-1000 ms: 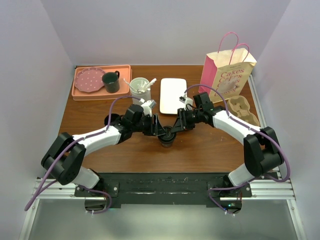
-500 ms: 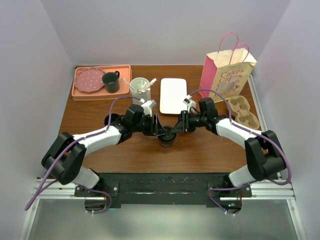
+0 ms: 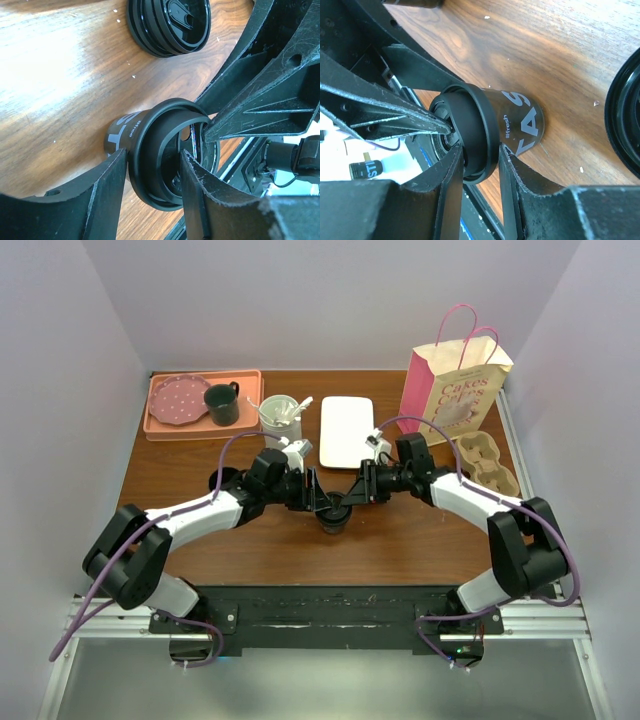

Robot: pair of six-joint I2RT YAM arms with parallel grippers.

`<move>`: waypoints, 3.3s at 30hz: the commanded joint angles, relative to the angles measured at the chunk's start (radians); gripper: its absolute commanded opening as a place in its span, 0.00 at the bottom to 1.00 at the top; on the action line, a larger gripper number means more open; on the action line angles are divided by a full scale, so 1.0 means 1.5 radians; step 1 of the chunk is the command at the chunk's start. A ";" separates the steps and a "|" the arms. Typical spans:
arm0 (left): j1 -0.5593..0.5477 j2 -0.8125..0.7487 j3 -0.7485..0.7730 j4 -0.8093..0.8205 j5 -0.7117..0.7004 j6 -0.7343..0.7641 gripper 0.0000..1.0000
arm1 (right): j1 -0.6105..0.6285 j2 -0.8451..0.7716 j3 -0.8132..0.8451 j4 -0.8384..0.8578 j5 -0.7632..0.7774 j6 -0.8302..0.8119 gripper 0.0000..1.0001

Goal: Pack the takeout coffee

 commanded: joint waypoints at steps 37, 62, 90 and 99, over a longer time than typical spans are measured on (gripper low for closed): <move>-0.008 -0.066 0.073 -0.208 -0.034 -0.049 0.75 | 0.050 -0.021 0.067 -0.129 0.025 0.027 0.68; 0.035 -0.106 0.038 -0.236 0.037 0.040 0.67 | 0.065 0.061 0.067 -0.152 0.063 -0.048 0.36; 0.041 -0.029 -0.064 -0.238 -0.063 -0.004 0.59 | 0.048 0.161 -0.085 -0.043 0.106 -0.055 0.27; 0.040 -0.043 -0.051 -0.244 -0.072 -0.016 0.59 | 0.049 0.125 -0.006 -0.108 0.087 -0.071 0.26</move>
